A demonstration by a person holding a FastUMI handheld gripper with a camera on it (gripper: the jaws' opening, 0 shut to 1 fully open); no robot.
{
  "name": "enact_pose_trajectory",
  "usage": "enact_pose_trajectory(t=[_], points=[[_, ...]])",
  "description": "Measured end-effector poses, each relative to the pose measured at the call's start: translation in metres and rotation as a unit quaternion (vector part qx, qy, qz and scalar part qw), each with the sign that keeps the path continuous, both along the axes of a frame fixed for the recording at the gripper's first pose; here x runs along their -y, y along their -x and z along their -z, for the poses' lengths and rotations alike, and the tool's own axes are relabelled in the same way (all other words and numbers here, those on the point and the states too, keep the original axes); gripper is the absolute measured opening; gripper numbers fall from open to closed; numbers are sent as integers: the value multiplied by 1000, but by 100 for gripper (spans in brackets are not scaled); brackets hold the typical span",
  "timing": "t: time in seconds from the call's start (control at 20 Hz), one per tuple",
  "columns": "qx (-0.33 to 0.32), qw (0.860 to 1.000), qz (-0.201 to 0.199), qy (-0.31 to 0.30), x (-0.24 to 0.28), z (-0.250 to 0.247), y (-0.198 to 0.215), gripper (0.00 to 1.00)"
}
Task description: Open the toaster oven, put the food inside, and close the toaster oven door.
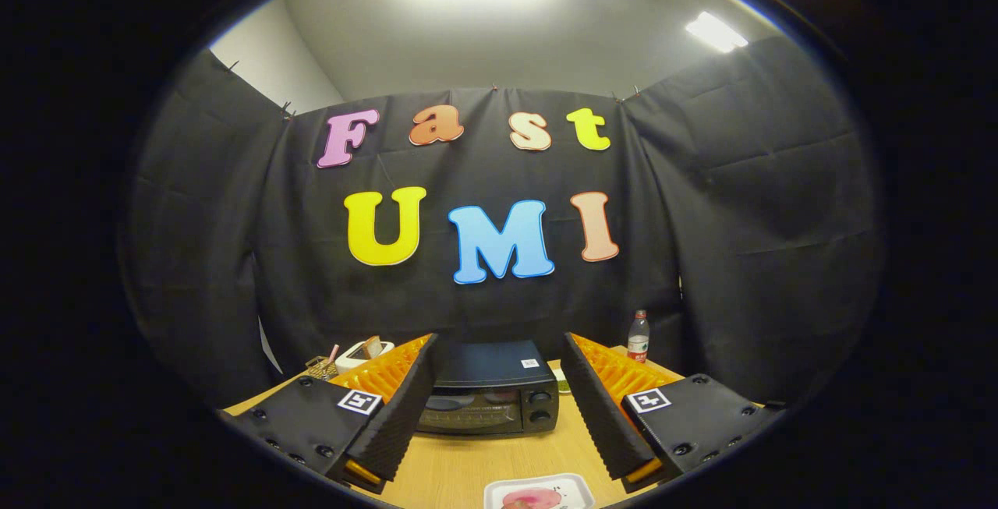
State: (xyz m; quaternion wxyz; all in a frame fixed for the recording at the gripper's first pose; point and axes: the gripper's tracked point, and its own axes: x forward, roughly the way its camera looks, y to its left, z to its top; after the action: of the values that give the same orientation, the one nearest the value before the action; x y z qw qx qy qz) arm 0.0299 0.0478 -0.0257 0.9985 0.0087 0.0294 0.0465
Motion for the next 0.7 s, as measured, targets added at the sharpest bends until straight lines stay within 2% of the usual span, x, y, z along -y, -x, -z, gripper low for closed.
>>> enact_pose_trajectory(t=[0.35,0.7], points=[[-29,999,-31,-1,-41,38,-51,98],[-70,996,-46,6,-72,88,-103,98]])
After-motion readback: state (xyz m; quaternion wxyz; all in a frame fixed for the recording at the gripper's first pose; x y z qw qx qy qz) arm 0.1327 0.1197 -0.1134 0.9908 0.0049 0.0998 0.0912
